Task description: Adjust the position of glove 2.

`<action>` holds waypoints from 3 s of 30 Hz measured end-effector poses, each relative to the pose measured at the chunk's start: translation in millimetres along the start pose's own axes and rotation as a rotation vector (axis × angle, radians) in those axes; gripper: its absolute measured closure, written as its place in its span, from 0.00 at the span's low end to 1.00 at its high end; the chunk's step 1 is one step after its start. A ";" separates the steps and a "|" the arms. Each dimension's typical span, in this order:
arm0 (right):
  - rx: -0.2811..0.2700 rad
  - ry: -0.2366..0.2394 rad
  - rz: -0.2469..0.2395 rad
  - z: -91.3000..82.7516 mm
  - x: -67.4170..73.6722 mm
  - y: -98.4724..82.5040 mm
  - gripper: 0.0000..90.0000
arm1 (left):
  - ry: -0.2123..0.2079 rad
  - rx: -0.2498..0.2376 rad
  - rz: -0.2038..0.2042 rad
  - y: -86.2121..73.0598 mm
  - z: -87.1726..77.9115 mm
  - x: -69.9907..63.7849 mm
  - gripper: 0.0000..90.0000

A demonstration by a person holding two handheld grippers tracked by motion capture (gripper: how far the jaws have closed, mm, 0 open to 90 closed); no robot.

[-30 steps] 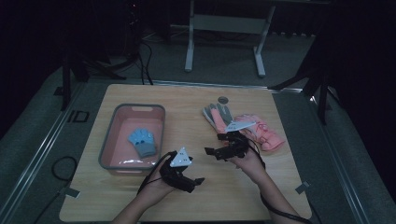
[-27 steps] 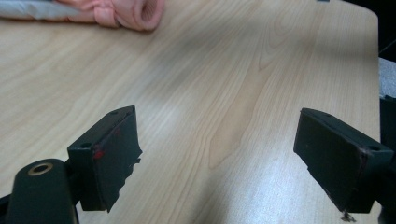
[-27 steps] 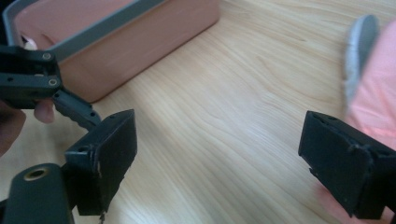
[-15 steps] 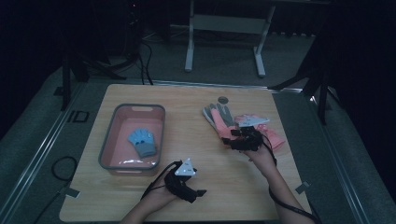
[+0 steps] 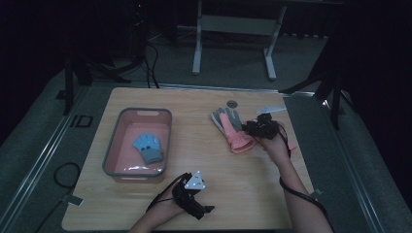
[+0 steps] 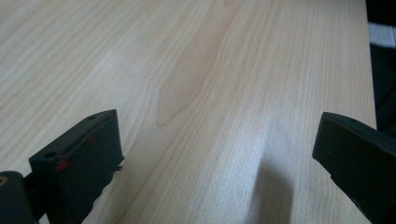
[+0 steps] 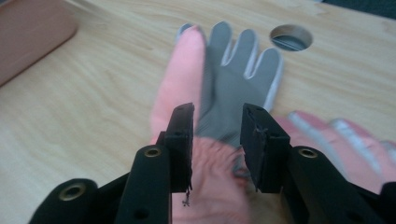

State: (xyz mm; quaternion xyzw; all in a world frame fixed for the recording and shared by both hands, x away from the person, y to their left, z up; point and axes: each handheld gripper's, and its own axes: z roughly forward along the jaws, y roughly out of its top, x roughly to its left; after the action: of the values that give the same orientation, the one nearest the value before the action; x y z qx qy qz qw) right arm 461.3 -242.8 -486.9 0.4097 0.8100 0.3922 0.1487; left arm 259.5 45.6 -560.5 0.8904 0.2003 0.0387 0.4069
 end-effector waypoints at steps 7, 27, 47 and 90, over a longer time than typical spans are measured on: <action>0.037 -0.015 -0.004 16.4 -4.7 7.5 0.68 | 0.010 -0.002 0.013 1.8 0.8 -2.9 0.02; 0.157 -0.028 -0.072 72.8 -0.4 3.2 0.89 | -0.002 -0.014 0.011 -2.3 -1.9 -2.8 0.02; 0.028 -0.121 0.177 15.5 69.8 7.3 0.98 | 0.025 -0.021 0.007 -3.9 -2.4 -3.2 0.02; -0.080 -0.199 0.221 -31.9 95.2 -55.4 0.75 | 0.031 -0.026 0.030 -5.4 -2.9 -5.9 0.02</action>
State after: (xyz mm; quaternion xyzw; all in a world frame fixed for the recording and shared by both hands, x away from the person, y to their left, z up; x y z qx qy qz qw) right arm 354.1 -204.7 -500.5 0.5271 0.7250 0.3954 0.2004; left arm 251.7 48.6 -562.0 0.8872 0.1926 0.0614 0.4148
